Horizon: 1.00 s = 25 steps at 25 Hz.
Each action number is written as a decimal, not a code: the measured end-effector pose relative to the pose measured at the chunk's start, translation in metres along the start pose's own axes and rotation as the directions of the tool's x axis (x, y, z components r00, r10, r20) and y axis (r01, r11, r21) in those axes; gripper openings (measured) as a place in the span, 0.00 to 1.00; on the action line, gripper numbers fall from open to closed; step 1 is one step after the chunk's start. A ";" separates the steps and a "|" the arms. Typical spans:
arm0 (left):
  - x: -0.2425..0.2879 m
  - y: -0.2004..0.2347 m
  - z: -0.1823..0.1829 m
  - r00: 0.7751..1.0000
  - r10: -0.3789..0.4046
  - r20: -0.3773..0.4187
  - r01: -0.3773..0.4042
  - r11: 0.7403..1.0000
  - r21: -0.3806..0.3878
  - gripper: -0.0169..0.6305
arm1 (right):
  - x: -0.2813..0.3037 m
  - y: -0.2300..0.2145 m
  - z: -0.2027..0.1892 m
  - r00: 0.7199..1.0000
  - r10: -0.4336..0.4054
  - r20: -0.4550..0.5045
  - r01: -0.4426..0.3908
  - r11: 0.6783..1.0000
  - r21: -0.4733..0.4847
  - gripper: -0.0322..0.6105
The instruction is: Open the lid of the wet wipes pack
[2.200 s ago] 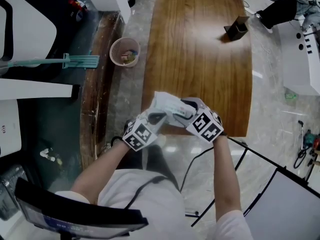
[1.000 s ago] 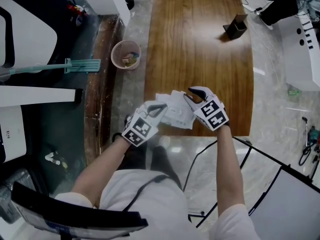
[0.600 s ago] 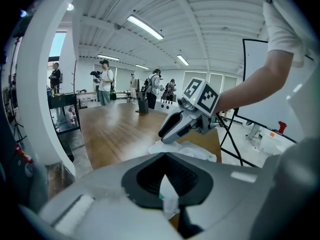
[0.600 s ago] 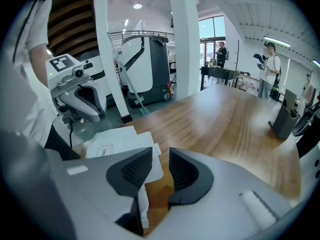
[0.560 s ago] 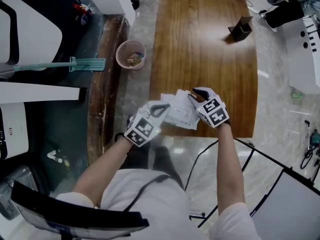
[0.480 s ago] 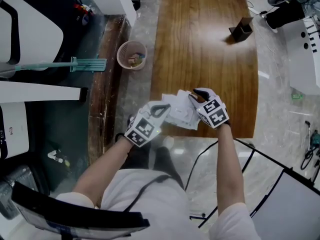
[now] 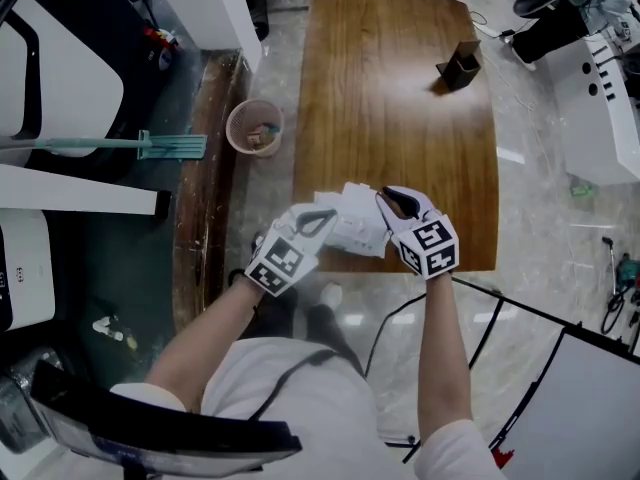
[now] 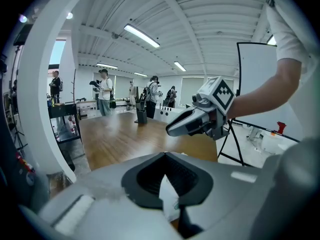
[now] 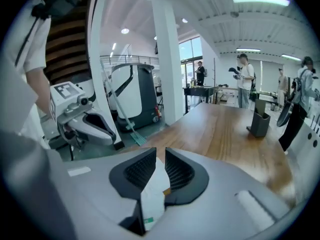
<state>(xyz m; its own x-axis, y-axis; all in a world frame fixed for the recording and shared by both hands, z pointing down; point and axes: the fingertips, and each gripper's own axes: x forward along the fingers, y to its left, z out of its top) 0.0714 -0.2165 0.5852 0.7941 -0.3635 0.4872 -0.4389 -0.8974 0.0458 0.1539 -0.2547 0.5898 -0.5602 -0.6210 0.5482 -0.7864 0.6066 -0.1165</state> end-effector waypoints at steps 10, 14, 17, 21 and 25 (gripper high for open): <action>-0.036 -0.033 0.065 0.989 -0.007 0.151 0.000 0.999 0.047 0.03 | -0.079 0.060 0.028 0.964 -0.089 0.250 0.056 0.989 0.138 0.09; -0.052 -0.047 0.085 0.979 -0.007 0.204 -0.003 0.999 0.049 0.03 | -0.114 0.079 0.036 0.944 -0.144 0.298 0.106 0.984 0.141 0.09; -0.064 -0.054 0.093 0.974 -0.003 0.227 -0.009 0.999 0.053 0.03 | -0.134 0.090 0.032 0.936 -0.176 0.305 0.142 0.981 0.131 0.07; -0.081 -0.061 0.100 0.966 0.007 0.260 -0.021 0.998 0.053 0.03 | -0.156 0.104 0.033 0.925 -0.200 0.323 0.169 0.978 0.120 0.06; -0.093 -0.064 0.107 0.956 0.012 0.291 -0.025 0.999 0.042 0.03 | -0.175 0.112 0.041 0.894 -0.236 0.380 0.195 0.970 0.142 0.06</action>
<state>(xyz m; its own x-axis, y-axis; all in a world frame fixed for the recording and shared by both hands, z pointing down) 0.0706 -0.1515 0.4431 0.8768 -0.4315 0.2123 -0.4410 -0.8975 -0.0029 0.1533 -0.0987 0.4464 -0.4145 -0.8871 0.2030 -0.9096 0.3966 -0.1238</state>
